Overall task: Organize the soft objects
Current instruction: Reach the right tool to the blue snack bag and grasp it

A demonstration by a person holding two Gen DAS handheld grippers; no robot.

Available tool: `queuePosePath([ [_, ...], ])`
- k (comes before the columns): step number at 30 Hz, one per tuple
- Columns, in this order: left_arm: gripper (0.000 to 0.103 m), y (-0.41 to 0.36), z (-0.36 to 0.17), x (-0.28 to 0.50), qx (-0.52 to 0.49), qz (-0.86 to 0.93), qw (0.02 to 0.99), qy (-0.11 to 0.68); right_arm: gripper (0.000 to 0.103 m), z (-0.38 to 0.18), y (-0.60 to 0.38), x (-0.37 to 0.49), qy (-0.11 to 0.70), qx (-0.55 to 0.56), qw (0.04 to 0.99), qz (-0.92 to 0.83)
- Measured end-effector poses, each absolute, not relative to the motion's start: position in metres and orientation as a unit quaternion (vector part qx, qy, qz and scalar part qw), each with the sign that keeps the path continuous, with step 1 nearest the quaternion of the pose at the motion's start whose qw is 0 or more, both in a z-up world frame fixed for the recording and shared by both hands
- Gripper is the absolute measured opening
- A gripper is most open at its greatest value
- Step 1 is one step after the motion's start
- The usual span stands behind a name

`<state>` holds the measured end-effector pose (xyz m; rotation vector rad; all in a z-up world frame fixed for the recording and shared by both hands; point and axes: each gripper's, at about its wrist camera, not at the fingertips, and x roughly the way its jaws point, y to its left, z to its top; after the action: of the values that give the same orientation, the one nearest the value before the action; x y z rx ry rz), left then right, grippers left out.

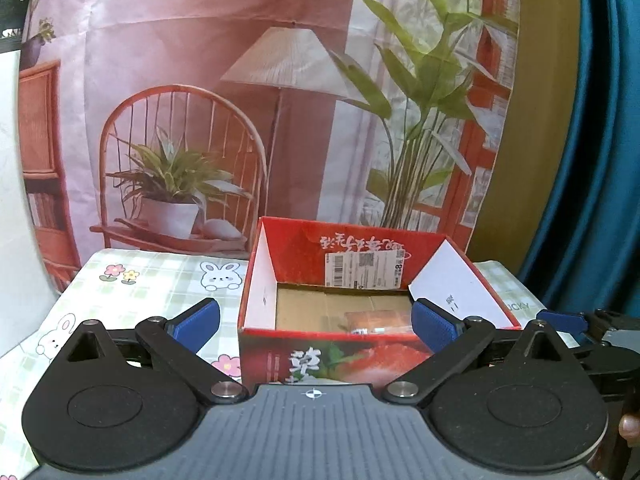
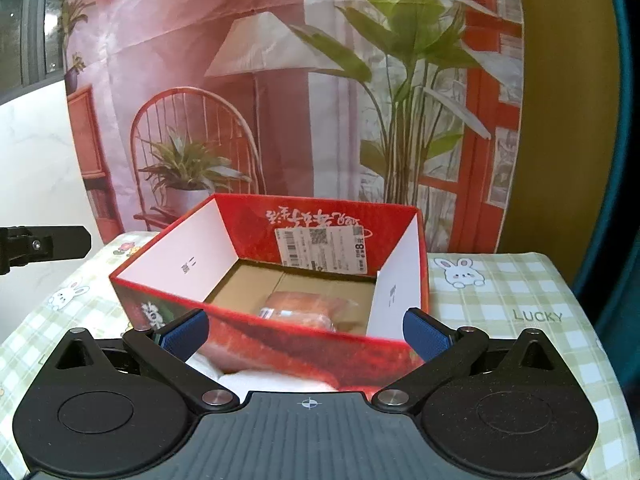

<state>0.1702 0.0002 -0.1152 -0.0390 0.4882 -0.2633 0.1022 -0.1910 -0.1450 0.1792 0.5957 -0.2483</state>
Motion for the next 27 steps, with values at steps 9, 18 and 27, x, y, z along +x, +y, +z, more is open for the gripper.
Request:
queuePosePath([
  [9,0.103,0.004,-0.12,0.14,-0.003,-0.112,0.967,0.229,0.103,-0.15,-0.178,0.078,0.269,0.099,0.95,-0.123],
  [18,0.103,0.012,-0.133,0.12,-0.009,-0.097,0.965,0.245,0.103,-0.152,-0.157,0.06,0.262,0.114,0.952,-0.108],
  [27,0.102,0.026,-0.138,0.112,-0.024,-0.077,0.963,0.256,0.103,-0.162,-0.143,0.047,0.288,0.077,0.946,-0.123],
])
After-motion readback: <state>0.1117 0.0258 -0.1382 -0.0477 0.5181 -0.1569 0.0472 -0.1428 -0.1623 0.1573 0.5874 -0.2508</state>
